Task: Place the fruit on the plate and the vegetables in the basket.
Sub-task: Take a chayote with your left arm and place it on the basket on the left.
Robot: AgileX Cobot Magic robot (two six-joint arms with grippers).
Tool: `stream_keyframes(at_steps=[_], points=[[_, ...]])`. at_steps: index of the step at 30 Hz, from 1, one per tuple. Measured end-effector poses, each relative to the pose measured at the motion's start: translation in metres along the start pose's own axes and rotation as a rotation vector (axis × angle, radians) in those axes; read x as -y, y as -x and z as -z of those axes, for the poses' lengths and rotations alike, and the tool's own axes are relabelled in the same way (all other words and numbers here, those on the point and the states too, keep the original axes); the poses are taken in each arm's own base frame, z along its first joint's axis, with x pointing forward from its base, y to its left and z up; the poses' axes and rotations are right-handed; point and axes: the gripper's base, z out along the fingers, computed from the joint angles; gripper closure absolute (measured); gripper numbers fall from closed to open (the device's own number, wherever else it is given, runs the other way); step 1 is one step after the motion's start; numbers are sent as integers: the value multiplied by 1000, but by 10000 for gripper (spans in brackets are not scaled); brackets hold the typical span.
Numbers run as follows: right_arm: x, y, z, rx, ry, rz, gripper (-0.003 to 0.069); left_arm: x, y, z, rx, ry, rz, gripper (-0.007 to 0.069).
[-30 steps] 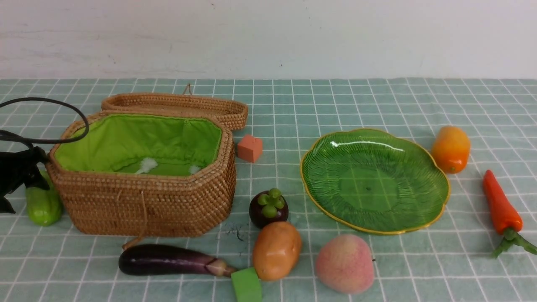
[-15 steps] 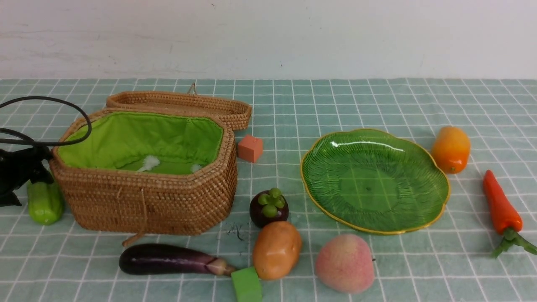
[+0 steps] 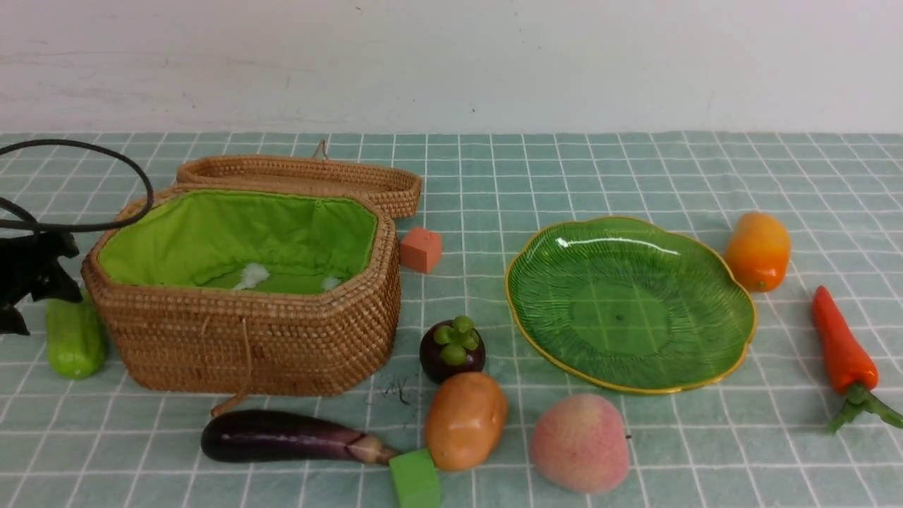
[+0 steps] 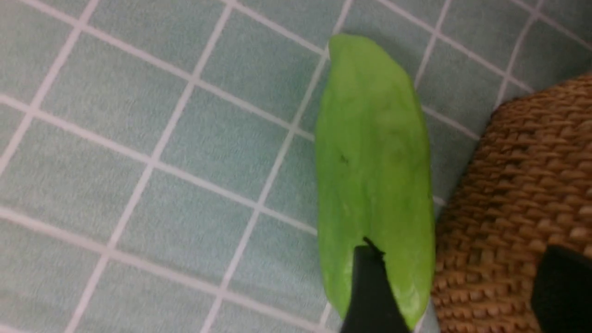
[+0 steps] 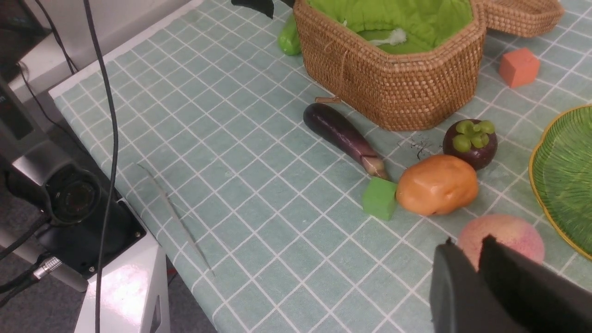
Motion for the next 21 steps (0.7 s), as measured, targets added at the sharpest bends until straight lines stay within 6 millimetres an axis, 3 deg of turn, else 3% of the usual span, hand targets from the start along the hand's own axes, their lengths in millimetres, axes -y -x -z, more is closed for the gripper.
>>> stream_keyframes(at_steps=[3,8,12,15,21], points=[[0,0,0,-1,-2,1,570,-12,6,5,-22,-5,52,273],[0,0,0,-1,-3,3,570,-19,11,-3,-28,-40,13,316],[1,0,0,-2,-7,5,570,-16,6,-21,-57,-93,-7,288],[1,0,0,-2,-7,7,570,-22,5,-37,-55,-88,-2,223],[0,0,0,0,-5,6,570,-26,5,-46,-38,-71,9,151]])
